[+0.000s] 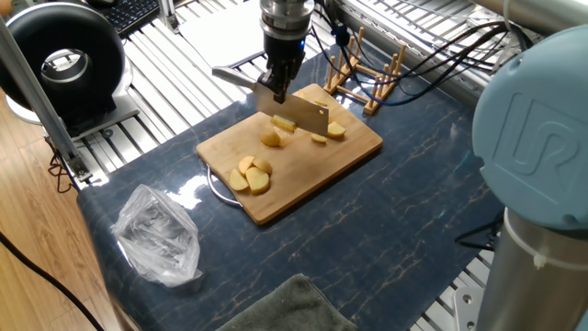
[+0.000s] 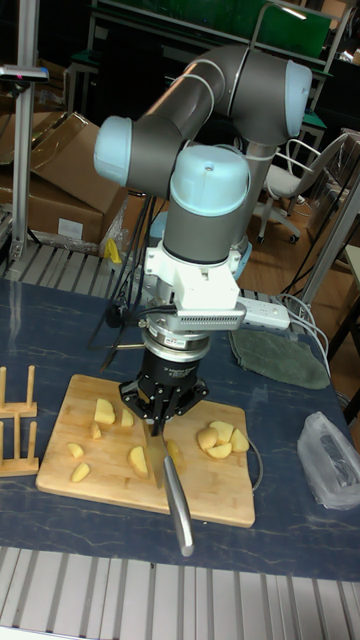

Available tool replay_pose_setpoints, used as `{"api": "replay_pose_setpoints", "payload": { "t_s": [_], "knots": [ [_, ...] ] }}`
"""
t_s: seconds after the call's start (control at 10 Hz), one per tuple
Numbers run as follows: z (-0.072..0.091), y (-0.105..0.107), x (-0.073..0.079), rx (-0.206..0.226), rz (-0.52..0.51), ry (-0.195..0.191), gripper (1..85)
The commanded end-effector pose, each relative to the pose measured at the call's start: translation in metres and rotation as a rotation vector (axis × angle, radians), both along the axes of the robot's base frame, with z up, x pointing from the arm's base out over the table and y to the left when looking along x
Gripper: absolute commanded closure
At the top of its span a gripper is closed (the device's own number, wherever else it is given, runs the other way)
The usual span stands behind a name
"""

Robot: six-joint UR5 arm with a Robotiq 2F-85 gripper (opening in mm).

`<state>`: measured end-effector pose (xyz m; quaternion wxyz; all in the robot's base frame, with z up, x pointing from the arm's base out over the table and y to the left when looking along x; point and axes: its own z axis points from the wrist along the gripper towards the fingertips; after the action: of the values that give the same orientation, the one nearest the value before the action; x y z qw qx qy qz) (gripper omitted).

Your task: Chop the potatoes

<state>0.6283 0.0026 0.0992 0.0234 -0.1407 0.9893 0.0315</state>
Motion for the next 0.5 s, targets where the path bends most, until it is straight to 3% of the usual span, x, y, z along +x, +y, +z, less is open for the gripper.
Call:
{"api": "replay_pose_setpoints", "payload": {
  "t_s": [0.0, 0.4],
  "knots": [
    [-0.0018, -0.0034, 0.0111, 0.007, 0.02, -0.015, 84.7],
    [-0.0058, -0.0036, 0.0186, 0.01, 0.024, -0.023, 84.7]
  ]
}}
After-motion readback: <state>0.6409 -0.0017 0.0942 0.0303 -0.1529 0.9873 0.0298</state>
